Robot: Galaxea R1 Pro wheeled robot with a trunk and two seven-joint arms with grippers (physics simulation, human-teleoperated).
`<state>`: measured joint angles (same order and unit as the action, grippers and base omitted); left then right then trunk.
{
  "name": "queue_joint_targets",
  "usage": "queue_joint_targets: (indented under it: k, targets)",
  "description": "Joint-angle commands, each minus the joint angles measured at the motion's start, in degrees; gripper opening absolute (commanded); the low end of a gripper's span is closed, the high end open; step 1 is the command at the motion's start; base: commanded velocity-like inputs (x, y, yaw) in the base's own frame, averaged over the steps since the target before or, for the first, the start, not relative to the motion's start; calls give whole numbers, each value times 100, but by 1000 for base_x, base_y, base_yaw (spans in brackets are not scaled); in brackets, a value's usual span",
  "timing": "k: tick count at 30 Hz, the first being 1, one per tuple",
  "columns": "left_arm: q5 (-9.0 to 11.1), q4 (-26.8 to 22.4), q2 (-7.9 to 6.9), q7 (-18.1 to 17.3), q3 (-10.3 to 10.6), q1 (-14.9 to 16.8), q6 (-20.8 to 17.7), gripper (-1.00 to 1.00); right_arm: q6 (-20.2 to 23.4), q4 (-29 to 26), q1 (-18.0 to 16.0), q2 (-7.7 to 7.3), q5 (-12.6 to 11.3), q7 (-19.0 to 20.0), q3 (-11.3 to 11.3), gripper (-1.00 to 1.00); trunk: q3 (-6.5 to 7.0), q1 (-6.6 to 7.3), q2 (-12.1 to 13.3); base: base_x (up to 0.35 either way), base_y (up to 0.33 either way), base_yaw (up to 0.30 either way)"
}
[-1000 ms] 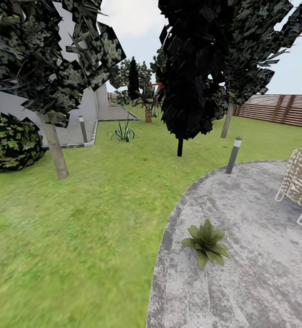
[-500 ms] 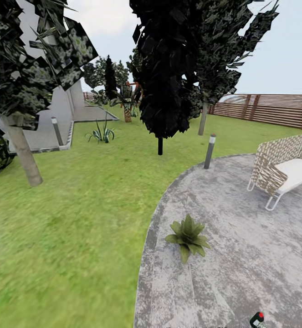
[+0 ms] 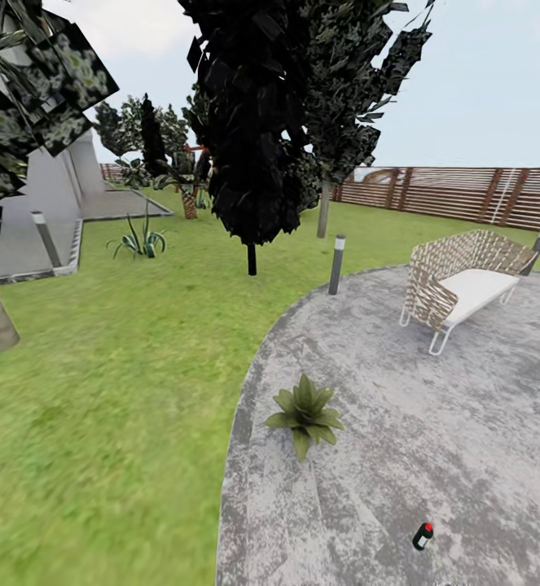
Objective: Pick up the pesticide atomizer in the garden and spray insectifuge to fully cover both potted plants in the garden.
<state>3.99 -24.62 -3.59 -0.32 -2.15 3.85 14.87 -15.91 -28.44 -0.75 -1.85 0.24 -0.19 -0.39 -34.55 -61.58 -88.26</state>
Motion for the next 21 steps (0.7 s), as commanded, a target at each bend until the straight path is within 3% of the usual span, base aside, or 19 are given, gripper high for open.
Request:
queue_joint_targets:
  k: [1,21]
  targets:
    - [42,1,-2,-3,4,1,16,100,-18,6,-5,1,3,-1,-4,100,-24,-22,-44,0,0,-300]
    - [40,8,-1,-4,13,1,16,100,-18,6,-5,1,3,-5,-4,100,-383,-461,-846,0,0,-300]
